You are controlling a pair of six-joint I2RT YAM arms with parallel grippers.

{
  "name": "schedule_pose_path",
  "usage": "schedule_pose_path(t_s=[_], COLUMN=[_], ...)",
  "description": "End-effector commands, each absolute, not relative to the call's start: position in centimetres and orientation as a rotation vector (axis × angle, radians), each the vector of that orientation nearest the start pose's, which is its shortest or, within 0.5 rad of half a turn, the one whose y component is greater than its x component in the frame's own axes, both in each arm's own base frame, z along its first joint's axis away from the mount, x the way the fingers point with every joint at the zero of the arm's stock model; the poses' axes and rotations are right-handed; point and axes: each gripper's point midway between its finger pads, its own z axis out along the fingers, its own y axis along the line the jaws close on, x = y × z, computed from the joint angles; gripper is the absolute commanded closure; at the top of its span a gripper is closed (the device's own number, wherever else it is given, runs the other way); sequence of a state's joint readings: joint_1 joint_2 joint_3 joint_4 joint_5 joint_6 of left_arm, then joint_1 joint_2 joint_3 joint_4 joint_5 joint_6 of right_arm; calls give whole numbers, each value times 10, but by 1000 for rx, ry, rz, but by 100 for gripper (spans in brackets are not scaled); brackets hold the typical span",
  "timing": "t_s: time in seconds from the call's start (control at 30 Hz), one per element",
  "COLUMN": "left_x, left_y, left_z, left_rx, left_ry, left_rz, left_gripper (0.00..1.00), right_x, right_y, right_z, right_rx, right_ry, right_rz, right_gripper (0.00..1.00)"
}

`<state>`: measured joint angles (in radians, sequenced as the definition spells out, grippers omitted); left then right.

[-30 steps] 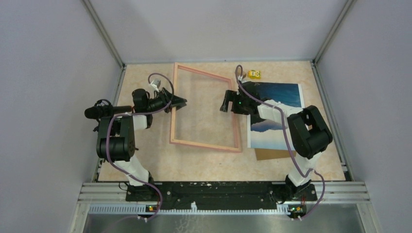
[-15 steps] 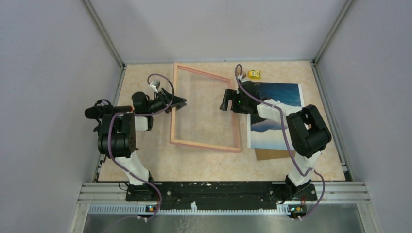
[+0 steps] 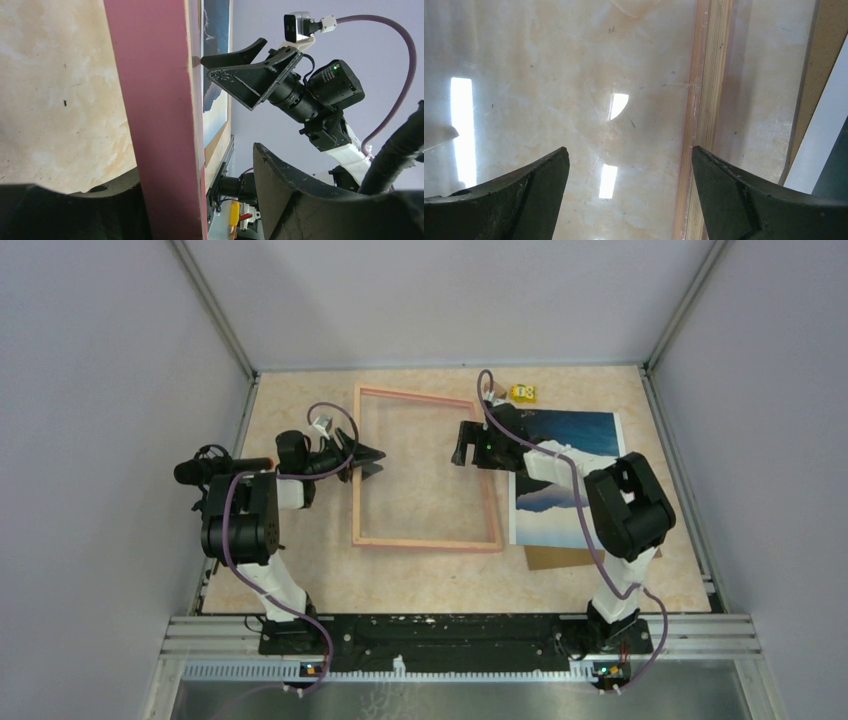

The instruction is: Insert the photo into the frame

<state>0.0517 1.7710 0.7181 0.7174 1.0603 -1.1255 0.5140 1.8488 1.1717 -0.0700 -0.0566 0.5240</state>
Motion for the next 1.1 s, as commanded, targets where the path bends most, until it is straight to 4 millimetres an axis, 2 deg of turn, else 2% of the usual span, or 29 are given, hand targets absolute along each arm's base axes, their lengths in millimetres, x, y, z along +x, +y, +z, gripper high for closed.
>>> schedule_pose_path(t_s=[0.0,0.13,0.17,0.27,0.53,0.77,0.9,0.97,1.07], left_x=[369,368,367,365,365,366,365,365,365], left_y=[-156,-155,-155,-156,-156,-156,-155,-155,-154], left_z=[143,136,135,138,133,131,131,133,134], left_rx=[-319,-332,-332,-321,-339,-345,-347,-332,-324], left_ry=[2025,2038,2037,2011,2019,2020,2021,2023,2046], left_rz=[-1664,-1649,-1653,-1674,-1679,-1677,-1677,-1664,-1636], left_gripper=[38,31,32,50,50,60,62,59,40], right_x=[395,395,396,396,396,395,396,396,397], right_y=[285,283,284,286,286,287,285,282,276], right_z=[60,55,53,48,45,42,39,37,40], right_rx=[-85,-92,-94,-102,-108,-113,-111,-107,-94], right_ry=[2417,2432,2436,2448,2457,2464,2471,2479,2473], right_rz=[619,599,599,602,601,601,586,575,571], right_gripper=[10,10,9,9,9,9,9,9,9])
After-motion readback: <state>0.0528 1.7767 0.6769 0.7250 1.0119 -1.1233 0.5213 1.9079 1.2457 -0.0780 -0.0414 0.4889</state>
